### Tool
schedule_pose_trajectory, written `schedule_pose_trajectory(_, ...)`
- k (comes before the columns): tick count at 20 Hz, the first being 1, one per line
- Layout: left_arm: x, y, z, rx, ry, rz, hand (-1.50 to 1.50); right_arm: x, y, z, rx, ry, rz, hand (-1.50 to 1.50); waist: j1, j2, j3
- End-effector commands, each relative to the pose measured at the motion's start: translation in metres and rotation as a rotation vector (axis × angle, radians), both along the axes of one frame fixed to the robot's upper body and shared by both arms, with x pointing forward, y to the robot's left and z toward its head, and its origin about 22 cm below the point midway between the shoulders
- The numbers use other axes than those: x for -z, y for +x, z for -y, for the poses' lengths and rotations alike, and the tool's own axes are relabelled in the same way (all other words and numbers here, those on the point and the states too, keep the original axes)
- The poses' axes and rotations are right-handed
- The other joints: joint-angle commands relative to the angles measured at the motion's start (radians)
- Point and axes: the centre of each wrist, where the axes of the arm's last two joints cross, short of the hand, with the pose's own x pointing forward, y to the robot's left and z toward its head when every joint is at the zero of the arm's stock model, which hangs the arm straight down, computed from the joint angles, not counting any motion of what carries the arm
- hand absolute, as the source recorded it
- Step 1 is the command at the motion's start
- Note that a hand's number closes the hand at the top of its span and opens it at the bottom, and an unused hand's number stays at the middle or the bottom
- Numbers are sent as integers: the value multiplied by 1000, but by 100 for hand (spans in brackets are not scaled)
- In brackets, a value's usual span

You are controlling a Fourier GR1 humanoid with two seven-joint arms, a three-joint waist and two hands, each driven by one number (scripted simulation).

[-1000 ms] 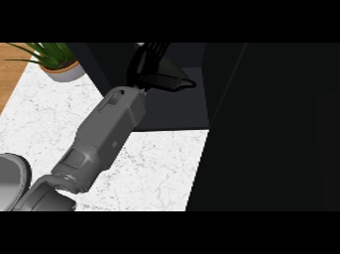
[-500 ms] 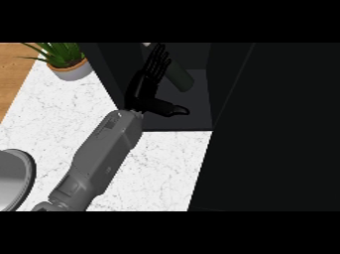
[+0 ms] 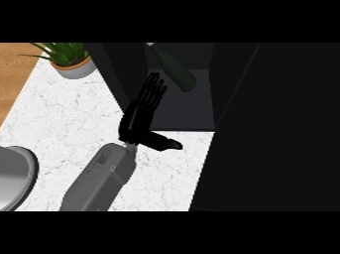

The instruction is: Pick up the wine, place it into the cabinet and close the cabinet

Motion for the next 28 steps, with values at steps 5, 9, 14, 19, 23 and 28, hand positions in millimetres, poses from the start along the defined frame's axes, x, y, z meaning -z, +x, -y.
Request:
schedule_pose_trajectory(5, 6, -53, -54, -12, -66, -13, -150, -49, -32, 7, -80, 54, 12, -150, -12, 5, 0)
schedule_pose_trajectory(9, -3, -58, -72, -16, -70, -15, -150, -40, -21, 3, -176, 27, -7, -150, -6, 14, 0)
schedule_pose_trajectory(14, -8, -76, -93, -50, -62, 27, -150, -33, -26, -1, -271, 27, -53, -150, -7, 11, 1)
schedule_pose_trajectory(19, -12, -76, -139, -91, -21, 70, -150, -38, -35, -4, -509, -63, -99, 150, -1, 11, -1)
schedule_pose_trajectory(23, -11, -83, -158, -145, -20, 109, -150, -28, -32, -11, -555, -46, -69, 150, -2, 16, -1)
schedule_pose_trajectory(28, -17, -92, -197, -163, -8, 79, -150, -44, -41, -10, -572, -49, -65, 150, -7, 13, -3)
